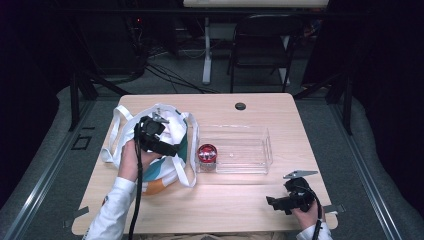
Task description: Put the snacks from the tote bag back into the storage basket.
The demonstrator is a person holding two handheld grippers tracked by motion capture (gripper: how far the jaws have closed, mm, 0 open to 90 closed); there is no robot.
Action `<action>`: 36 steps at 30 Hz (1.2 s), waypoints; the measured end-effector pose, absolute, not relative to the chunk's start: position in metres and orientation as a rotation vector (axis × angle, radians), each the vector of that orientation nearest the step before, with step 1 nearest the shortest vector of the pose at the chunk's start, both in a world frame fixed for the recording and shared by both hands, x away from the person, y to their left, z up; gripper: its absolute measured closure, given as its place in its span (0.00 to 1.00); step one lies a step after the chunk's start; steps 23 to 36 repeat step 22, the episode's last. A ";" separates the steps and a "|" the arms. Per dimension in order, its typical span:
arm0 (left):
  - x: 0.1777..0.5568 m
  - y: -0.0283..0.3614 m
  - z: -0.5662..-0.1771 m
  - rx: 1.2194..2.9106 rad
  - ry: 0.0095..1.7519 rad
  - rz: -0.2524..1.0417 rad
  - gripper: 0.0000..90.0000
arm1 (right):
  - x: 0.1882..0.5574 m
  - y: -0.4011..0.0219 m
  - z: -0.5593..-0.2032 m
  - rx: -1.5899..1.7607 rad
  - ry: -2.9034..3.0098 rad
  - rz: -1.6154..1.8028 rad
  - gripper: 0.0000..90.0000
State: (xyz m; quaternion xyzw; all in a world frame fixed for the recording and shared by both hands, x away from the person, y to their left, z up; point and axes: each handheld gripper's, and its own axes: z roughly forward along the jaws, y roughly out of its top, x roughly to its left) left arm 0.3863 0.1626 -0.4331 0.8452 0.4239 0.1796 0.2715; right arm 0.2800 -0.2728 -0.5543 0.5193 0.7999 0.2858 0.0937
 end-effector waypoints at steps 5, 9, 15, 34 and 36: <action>0.377 0.181 -0.441 2.248 1.185 0.512 0.00 | 0.280 -0.273 -0.554 1.542 2.371 0.851 0.05; 0.368 0.199 -0.451 2.227 1.231 0.504 0.00 | 0.280 -0.272 -0.555 1.541 2.374 0.844 0.05; 0.359 0.217 -0.462 2.196 1.279 0.504 0.00 | 0.280 -0.272 -0.554 1.537 2.372 0.848 0.05; 0.355 0.225 -0.464 2.173 1.287 0.535 0.00 | 0.280 -0.271 -0.554 1.523 2.379 0.843 0.05; 0.355 0.225 -0.464 2.173 1.287 0.535 0.00 | 0.280 -0.271 -0.554 1.523 2.379 0.843 0.05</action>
